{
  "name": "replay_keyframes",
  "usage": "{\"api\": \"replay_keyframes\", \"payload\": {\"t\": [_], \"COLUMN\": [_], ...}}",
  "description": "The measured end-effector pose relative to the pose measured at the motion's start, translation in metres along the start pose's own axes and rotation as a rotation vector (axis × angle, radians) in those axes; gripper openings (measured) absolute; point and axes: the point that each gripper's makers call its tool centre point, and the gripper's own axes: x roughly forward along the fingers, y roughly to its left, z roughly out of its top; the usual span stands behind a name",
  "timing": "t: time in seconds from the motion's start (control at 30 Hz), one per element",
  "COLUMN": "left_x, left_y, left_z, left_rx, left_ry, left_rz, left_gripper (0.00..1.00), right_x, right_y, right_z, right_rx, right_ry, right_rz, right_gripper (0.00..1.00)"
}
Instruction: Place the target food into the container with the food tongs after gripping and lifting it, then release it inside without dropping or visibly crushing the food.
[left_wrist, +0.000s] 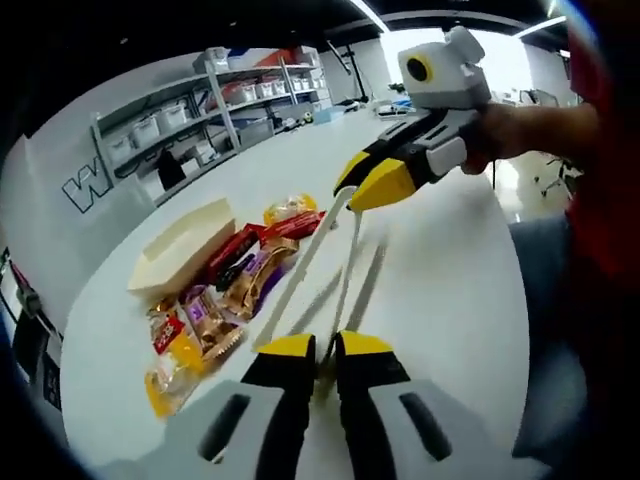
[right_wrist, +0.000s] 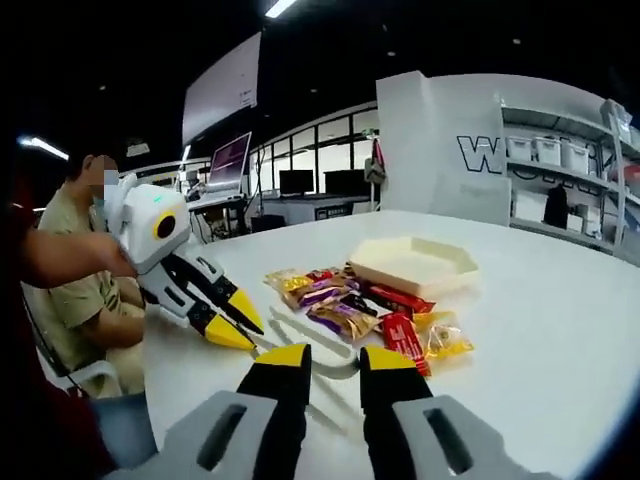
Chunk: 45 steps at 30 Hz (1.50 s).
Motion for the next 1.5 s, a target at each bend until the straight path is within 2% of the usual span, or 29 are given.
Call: {"api": "replay_keyframes", "payload": {"t": [0.07, 0.13, 0.2, 0.53, 0.63, 0.67, 0.73, 0.77, 0.8, 0.83, 1.0, 1.1, 1.17, 1.33, 1.43, 1.5], "left_x": [0.0, 0.0, -0.001, -0.006, -0.01, -0.012, -0.015, -0.016, -0.018, -0.019, -0.025, -0.03, -0.032, -0.035, -0.038, -0.038], "left_y": [-0.005, -0.006, -0.007, -0.012, -0.012, -0.014, -0.014, -0.017, -0.017, -0.016, -0.02, -0.03, -0.037, -0.044, -0.052, -0.055], "left_z": [0.001, 0.001, 0.001, 0.0, 0.003, 0.006, 0.01, 0.014, 0.016, 0.019, 0.037, 0.047, 0.05, 0.056, 0.065, 0.07], "left_rx": [0.071, 0.117, 0.104, 0.164, 0.135, 0.099, 0.095, 0.074, 0.072, 0.074, 0.01, -0.009, -0.035, -0.023, -0.007, -0.03], "left_ry": [-0.007, -0.014, -0.017, -0.041, -0.082, -0.097, -0.121, -0.14, -0.15, -0.164, -0.244, -0.29, -0.3, -0.31, -0.337, -0.345], "left_rz": [-0.024, -0.022, -0.031, -0.057, -0.058, -0.071, -0.074, -0.092, -0.094, -0.092, -0.129, -0.19, -0.232, -0.268, -0.296, -0.313], "left_gripper": [0.02, 0.02, 0.01, 0.0, 0.0, 0.0, 0.0, 0.0, 0.0, 0.0, 0.0, 0.0, 0.0, 0.0, 0.0, 0.0], "right_x": [-0.002, -0.003, -0.002, -0.003, -0.008, -0.01, -0.012, -0.014, -0.014, -0.016, -0.022, -0.026, -0.028, -0.032, -0.034, -0.036], "right_y": [-0.002, -0.001, -0.001, 0.007, 0.007, 0.006, 0.007, 0.014, 0.016, 0.021, 0.03, 0.038, 0.042, 0.047, 0.053, 0.057], "right_z": [0.005, 0.005, 0.004, 0.006, 0.011, 0.013, 0.017, 0.023, 0.026, 0.027, 0.036, 0.039, 0.041, 0.046, 0.048, 0.051], "right_rx": [-0.024, -0.02, -0.011, -0.024, -0.042, -0.052, -0.052, -0.049, -0.023, -0.042, -0.024, -0.006, -0.006, -0.013, -0.013, -0.008], "right_ry": [-0.024, -0.025, -0.019, -0.032, -0.056, -0.071, -0.09, -0.123, -0.141, -0.138, -0.2, -0.222, -0.234, -0.256, -0.264, -0.276], "right_rz": [-0.012, -0.008, -0.006, 0.022, 0.028, 0.029, 0.042, 0.082, 0.091, 0.126, 0.18, 0.226, 0.248, 0.273, 0.307, 0.328], "right_gripper": [0.06, 0.06, 0.07, 0.11, 0.12, 0.15, 0.26, 0.31, 0.36, 0.38, 0.39, 0.39, 0.4, 0.37, 0.35, 0.35]}}
